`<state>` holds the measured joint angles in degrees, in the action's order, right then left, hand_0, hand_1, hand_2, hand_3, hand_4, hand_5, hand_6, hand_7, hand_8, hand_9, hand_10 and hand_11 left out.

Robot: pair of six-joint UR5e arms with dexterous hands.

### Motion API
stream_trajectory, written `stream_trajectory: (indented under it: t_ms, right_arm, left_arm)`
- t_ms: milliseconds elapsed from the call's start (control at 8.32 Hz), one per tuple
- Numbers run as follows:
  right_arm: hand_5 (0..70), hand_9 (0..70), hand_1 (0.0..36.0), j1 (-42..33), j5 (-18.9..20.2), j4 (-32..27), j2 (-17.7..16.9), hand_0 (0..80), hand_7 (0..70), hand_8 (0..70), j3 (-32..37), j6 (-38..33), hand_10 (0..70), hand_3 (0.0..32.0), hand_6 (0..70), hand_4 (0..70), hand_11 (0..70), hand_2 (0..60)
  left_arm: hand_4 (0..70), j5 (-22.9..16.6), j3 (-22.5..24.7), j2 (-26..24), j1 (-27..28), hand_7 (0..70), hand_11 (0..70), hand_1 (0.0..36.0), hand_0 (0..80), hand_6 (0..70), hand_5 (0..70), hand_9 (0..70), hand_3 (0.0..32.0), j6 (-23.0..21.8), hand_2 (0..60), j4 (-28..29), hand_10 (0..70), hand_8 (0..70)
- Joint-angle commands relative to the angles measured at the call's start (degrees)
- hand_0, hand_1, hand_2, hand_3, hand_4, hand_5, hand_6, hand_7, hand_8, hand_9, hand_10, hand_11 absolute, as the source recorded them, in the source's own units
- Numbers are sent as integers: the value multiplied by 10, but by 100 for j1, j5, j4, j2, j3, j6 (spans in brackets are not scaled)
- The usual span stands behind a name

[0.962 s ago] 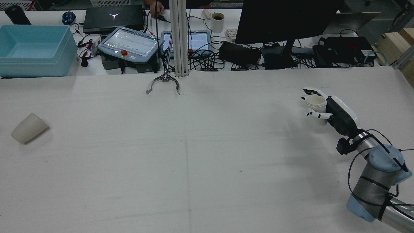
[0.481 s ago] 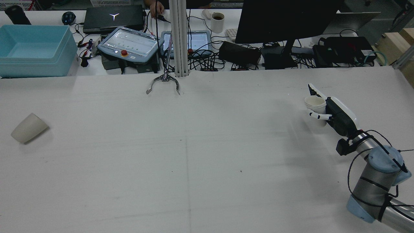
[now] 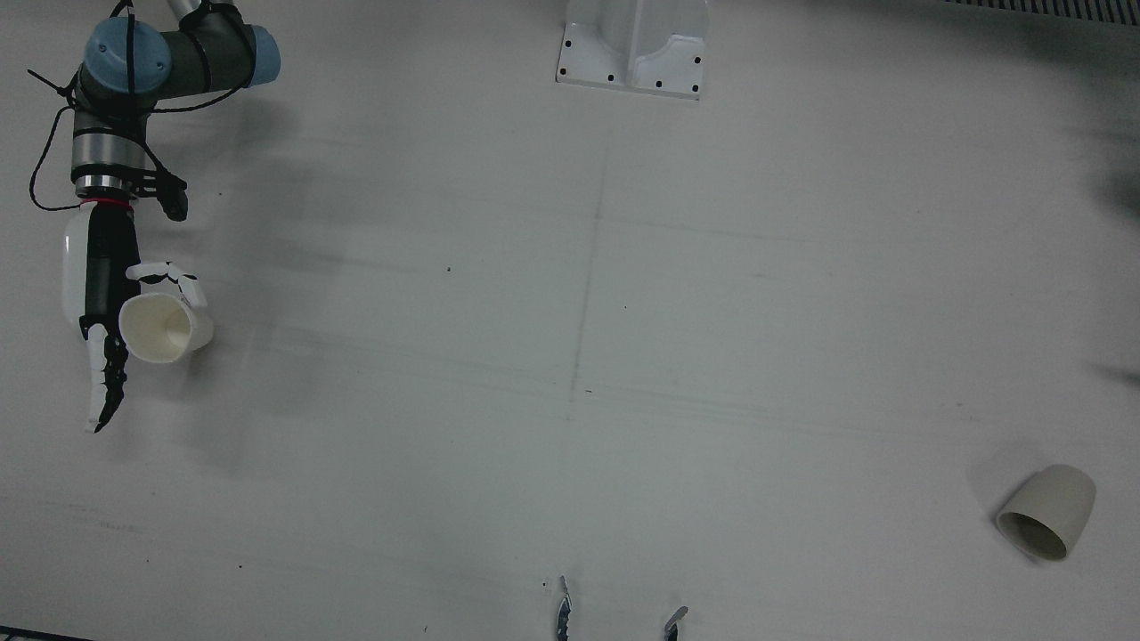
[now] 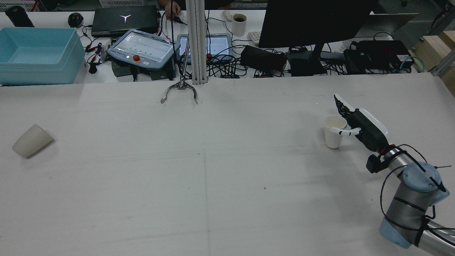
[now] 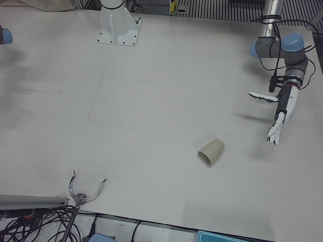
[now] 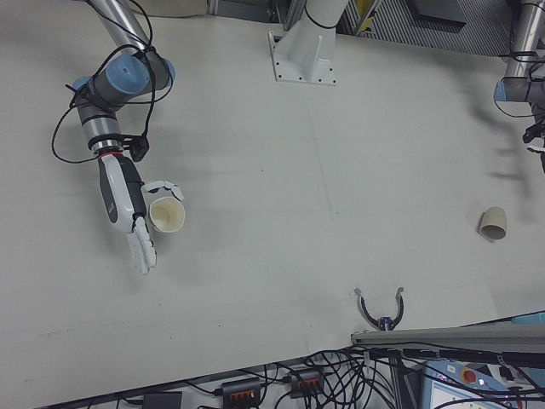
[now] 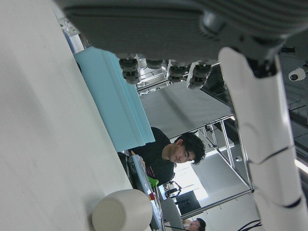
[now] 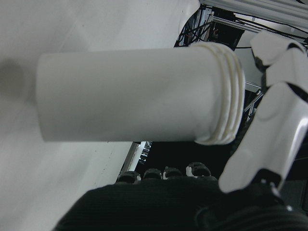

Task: Pour water
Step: 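Lower the white cup onto the table with the right hand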

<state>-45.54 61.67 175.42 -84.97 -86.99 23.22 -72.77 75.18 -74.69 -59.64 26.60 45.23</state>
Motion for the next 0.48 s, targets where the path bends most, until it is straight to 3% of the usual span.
stream_trajectory:
  t_ms: [0,120,361]
  right_arm:
    - [0,0,78,37,3,1,-38,467,0,0,-55,7,0,48,0,0,0,0]
    - [0,0,85,37,3,1,-55,467,0,0,-64,-1,0,104,0,0,0,0]
    - [0,0,92,2,21,10,-107,468,0,0,-404,-2,0,96,0,0,0,0]
  left_arm:
    - [95,0,23,60,-109,44,108,167,521,77,101,0,0,-5,0,74,62,5]
    - [98,-9,32,69,-109,46,109,167,522,79,108,0,0,-5,0,74,63,5]
    - [100,-9,137,86,-118,48,109,169,524,81,114,0,0,-84,0,13,63,6]
